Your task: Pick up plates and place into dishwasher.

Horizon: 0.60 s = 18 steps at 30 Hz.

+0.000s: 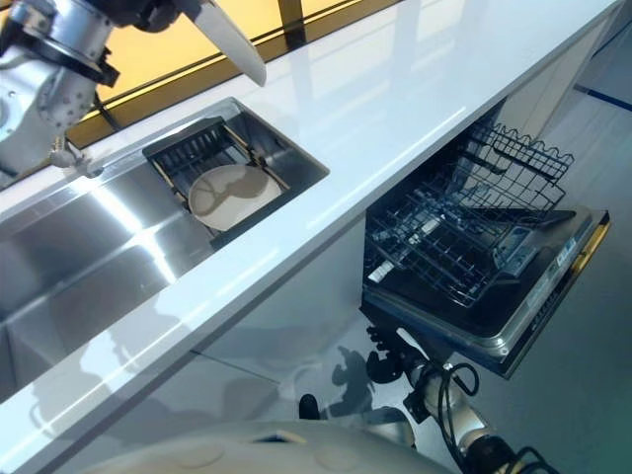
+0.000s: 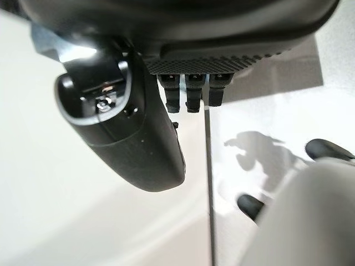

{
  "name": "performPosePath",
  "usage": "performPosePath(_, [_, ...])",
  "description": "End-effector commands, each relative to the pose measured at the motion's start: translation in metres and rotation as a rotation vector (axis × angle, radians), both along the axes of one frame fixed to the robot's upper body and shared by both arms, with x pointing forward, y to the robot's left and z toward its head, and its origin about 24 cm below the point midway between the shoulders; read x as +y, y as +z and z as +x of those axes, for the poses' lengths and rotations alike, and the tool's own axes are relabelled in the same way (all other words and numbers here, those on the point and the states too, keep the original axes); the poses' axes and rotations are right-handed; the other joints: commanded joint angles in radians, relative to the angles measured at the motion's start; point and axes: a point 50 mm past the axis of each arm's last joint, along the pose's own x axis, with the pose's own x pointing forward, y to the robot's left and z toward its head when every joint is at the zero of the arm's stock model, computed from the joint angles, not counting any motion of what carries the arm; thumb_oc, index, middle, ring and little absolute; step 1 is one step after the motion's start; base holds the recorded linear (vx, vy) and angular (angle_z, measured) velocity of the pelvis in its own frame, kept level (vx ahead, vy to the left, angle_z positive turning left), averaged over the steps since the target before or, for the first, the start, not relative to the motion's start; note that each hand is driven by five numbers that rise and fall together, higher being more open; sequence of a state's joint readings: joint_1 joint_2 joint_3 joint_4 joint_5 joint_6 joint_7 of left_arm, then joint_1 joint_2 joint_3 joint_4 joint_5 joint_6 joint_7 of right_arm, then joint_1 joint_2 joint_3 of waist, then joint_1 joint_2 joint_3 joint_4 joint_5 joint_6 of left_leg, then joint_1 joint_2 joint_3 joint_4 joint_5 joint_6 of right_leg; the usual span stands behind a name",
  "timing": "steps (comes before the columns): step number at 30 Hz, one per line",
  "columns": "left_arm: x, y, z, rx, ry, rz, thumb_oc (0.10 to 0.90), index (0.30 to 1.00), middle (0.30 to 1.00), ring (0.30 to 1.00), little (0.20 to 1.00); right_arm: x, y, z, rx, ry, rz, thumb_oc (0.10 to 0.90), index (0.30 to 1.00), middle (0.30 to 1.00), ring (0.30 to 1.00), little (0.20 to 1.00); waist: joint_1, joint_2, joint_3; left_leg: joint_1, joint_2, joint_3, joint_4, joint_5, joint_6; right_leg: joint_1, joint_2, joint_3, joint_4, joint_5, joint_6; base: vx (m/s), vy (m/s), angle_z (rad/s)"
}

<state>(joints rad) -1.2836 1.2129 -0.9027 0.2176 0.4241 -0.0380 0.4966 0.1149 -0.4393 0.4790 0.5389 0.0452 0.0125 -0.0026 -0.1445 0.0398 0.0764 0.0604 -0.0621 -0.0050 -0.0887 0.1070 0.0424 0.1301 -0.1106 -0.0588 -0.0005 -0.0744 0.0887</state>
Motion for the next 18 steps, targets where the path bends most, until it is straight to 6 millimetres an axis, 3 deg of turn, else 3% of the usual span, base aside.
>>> performPosePath(1, [0.021, 0.079, -0.039, -0.323, -0.022, -0.159, 0.1, 0.3, 0.3, 0.3, 0.2, -0.002, 0.042, 0.036, -0.282, -0.129, 0.095, 0.8, 0.9, 0.9, 0.9, 0.9, 0.006, 0.027, -0.076, 0.061, -0.012, 0.021, 0.001, -0.122, -0.028, -0.067, 0.067, 0.058, -0.008, 0.092, 0.007, -0.06, -0.041, -0.05])
performPosePath(6, [0.017, 0.066, -0.051, -0.297, -0.075, -0.138, 0.1, 0.3, 0.3, 0.3, 0.2, -0.011, 0.079, 0.058, -0.497, -0.278, 0.166, 0.8, 0.9, 0.9, 0.9, 0.9, 0.007, 0.024, -0.079, 0.063, -0.009, 0.019, 0.001, -0.121, -0.026, -0.066, 0.076, 0.073, -0.004, 0.09, 0.003, -0.05, -0.034, -0.05])
performPosePath(12, [0.017, 0.056, -0.058, -0.223, -0.111, -0.148, 0.1, 0.3, 0.3, 0.3, 0.2, -0.026, 0.161, 0.085, -0.929, -0.476, 0.212, 0.8, 0.9, 0.9, 0.9, 0.9, 0.001, 0.027, -0.087, 0.059, -0.005, 0.028, 0.001, -0.123, -0.019, -0.075, 0.081, 0.097, 0.006, 0.102, 0.009, -0.06, -0.031, -0.1])
performPosePath(15, [0.016, 0.056, -0.059, -0.189, -0.135, -0.162, 0.1, 0.3, 0.3, 0.3, 0.2, -0.027, 0.197, 0.089, -1.122, -0.422, 0.164, 0.8, 0.9, 0.9, 0.9, 0.9, -0.003, 0.031, -0.088, 0.06, -0.005, 0.032, 0.001, -0.126, -0.017, -0.079, 0.082, 0.105, 0.012, 0.104, 0.012, -0.05, -0.01, -0.07])
performPosePath(16, [0.014, 0.056, -0.058, -0.173, -0.148, -0.163, 0.1, 0.3, 0.3, 0.3, 0.2, -0.027, 0.217, 0.09, -1.224, -0.339, 0.113, 0.8, 0.9, 0.9, 0.9, 0.9, -0.002, 0.03, -0.089, 0.06, -0.005, 0.033, 0.001, -0.127, -0.015, -0.08, 0.082, 0.108, 0.013, 0.104, 0.014, -0.05, -0.011, -0.04])
performPosePath(18, [0.013, 0.054, -0.058, -0.164, -0.156, -0.161, 0.1, 0.3, 0.3, 0.3, 0.2, -0.027, 0.231, 0.091, -1.277, -0.267, 0.094, 0.8, 0.9, 0.9, 0.9, 0.9, 0.001, 0.028, -0.089, 0.06, -0.005, 0.035, 0.001, -0.127, -0.015, -0.081, 0.082, 0.108, 0.015, 0.104, 0.015, -0.05, -0.017, -0.03])
